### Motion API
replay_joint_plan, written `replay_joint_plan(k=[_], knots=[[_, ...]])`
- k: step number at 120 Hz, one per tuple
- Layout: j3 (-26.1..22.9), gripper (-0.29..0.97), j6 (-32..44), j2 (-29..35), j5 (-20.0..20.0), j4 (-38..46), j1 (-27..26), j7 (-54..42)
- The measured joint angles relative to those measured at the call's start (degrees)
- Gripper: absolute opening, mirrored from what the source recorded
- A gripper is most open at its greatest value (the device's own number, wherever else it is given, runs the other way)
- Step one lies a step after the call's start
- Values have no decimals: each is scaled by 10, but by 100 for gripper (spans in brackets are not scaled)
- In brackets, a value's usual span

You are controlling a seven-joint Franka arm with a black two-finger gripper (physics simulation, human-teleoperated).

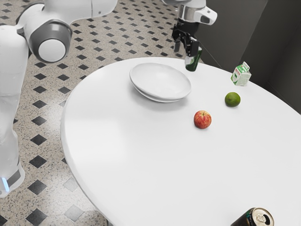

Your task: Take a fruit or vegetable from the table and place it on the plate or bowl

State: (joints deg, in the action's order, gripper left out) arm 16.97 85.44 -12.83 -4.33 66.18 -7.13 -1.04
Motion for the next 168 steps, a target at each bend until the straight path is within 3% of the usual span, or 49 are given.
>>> replay_joint_plan(k=[35, 82, 99, 109, 168], knots=[[2, 68, -13, -1, -6, -15, 0, -8], [-15, 68, 70, -126, -9, -33, 3, -16], [-100, 68, 89, -251, -7, -177, 51, -22], [-119, 68, 95, -294, -6, -219, 60, -27], [-124, 68, 97, -347, 1, -231, 63, -44]])
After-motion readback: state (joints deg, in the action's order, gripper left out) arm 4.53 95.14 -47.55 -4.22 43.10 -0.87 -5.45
